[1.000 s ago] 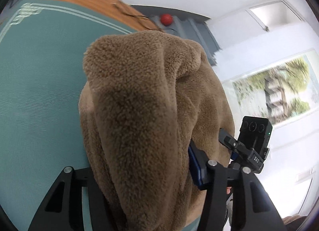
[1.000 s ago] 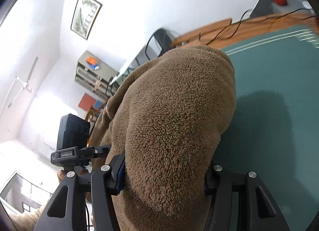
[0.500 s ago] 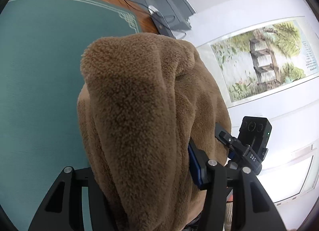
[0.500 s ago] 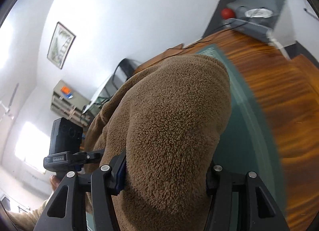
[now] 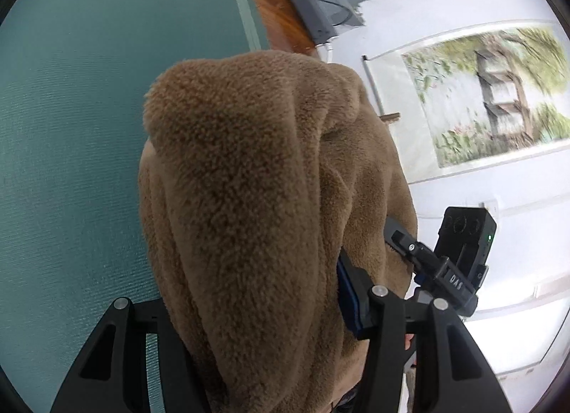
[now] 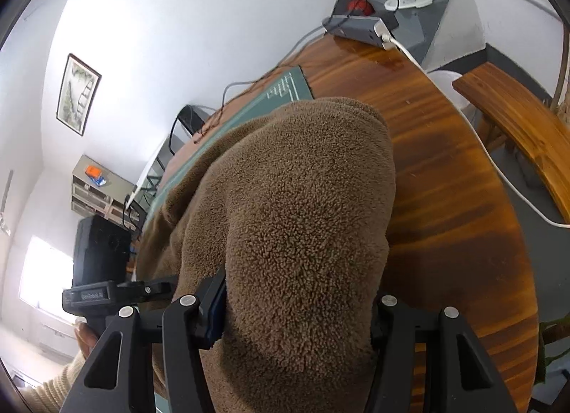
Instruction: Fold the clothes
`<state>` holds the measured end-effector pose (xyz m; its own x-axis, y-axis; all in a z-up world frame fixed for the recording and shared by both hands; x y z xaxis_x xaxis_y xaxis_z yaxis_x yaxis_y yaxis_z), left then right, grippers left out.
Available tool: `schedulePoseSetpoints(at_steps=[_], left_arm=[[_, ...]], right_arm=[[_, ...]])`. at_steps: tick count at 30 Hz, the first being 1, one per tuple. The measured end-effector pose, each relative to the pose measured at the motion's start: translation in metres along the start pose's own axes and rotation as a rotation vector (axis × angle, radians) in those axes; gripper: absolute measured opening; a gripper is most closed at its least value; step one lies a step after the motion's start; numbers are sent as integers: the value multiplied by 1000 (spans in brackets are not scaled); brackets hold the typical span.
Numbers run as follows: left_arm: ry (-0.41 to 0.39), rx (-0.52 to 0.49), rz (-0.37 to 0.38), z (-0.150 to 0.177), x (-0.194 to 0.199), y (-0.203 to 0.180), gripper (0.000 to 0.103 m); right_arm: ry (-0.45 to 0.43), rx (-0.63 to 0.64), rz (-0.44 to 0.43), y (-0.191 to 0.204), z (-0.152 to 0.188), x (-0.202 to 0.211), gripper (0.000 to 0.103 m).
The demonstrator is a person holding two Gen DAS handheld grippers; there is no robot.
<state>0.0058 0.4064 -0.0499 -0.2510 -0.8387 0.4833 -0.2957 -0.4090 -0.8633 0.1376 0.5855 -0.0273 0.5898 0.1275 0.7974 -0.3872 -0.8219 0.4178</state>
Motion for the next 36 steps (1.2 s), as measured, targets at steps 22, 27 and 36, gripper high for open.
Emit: schedulePoseSetpoints(at_steps=[22, 27, 36], left_arm=[[133, -1, 10, 63, -17, 25, 73], [189, -62, 7, 84, -24, 14, 73], [216, -101, 21, 83, -35, 5, 76]], right_arm=[[-50, -96, 32, -22, 88, 28, 58], [-74, -167, 74, -29, 119, 49, 58], [-95, -229, 136, -36, 125, 60, 58]])
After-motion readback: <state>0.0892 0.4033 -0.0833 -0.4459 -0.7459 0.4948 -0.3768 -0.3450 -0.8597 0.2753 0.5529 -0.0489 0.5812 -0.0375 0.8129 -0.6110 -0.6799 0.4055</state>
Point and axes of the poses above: each gripper's, at about its wrist camera, not at the fingertips, and x roughly against the way its jaws point, y to its left, z to its underside, the point moved 1 cm from there along -x, roughly the way its jaws point, and after that the axes turned 13 degrees about z, right-handed, at the moved point
